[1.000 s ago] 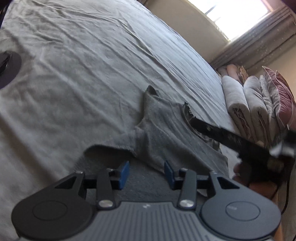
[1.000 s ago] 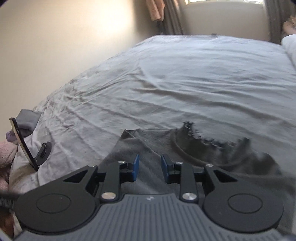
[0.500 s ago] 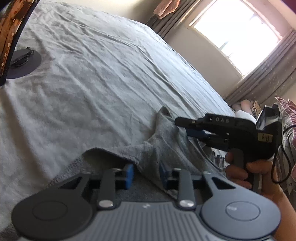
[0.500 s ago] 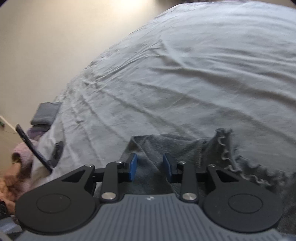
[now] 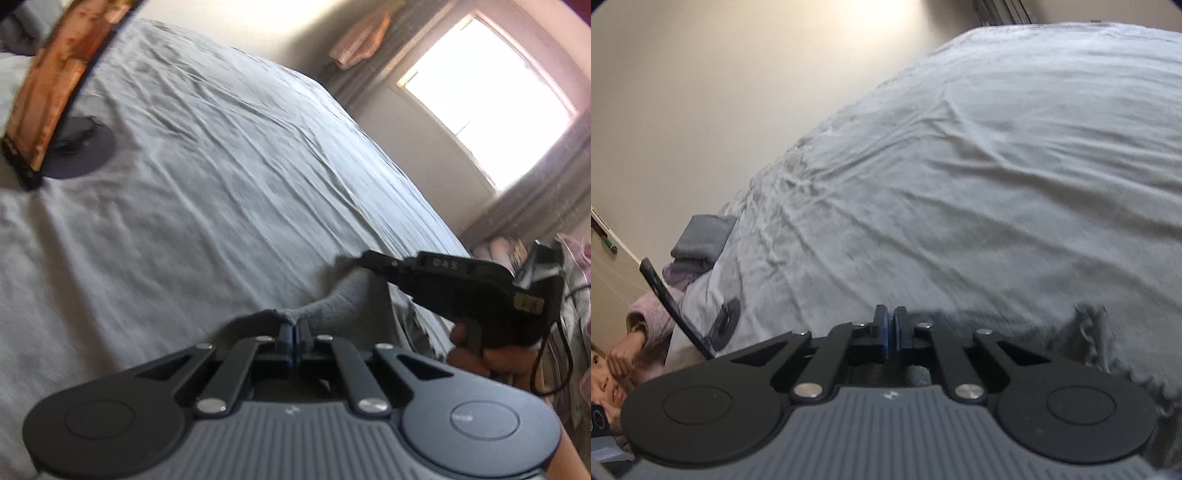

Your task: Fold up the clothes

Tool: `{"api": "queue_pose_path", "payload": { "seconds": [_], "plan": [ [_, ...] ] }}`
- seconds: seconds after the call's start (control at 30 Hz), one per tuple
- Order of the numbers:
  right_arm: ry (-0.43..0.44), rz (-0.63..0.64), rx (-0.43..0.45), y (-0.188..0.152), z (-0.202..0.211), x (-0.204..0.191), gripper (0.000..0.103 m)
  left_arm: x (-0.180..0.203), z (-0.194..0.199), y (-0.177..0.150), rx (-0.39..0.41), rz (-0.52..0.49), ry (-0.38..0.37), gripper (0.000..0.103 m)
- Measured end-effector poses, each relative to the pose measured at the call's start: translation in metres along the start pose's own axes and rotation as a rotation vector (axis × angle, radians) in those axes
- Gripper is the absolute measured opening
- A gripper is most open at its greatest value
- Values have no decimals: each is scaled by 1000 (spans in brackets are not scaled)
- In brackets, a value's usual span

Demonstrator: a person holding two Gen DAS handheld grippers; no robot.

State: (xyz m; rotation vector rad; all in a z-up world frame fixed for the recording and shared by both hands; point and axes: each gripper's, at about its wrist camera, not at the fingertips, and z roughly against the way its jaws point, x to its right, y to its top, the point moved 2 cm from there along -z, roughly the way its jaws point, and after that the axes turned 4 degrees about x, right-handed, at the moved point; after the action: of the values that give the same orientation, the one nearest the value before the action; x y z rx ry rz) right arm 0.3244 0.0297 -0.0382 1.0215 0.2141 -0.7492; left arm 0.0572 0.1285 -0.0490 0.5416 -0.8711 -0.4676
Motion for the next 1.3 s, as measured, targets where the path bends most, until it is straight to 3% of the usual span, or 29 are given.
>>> {"api": "queue_pose_path", "payload": {
  "seconds": [0.13,0.27,0.4,0.47,0.6,0.77,0.97,1.23,1.3],
  "plan": [
    [-24,3,8,6,-16,-3,6,-9,-5,4,-5,40,47,1],
    [-65,-8,-27,5,-33,-1,5,-10,-5,4,-33,53,35,2],
    [-78,-43,-80,9,-33,6,19,-17,-8,5,-70,112,24,4],
    [-70,-38,-98,12,-28,5,33,-18,-8,7,-79,135,18,5],
    [-88,23,-97,14,-16,-9,36,-16,-3,8,-78,127,11,7],
    [-171,31,-16,2,24,-13,36,-3,9,11,-47,58,-13,16],
    [-368,1,81,-24,103,-4,43,12,12,21,-7,-46,-40,25],
    [-666,-150,194,-97,210,13,44,22,-24,36,-113,-172,-10,27],
    [-699,-197,210,-117,223,16,44,26,-31,36,-133,-213,-13,25]
  ]
}}
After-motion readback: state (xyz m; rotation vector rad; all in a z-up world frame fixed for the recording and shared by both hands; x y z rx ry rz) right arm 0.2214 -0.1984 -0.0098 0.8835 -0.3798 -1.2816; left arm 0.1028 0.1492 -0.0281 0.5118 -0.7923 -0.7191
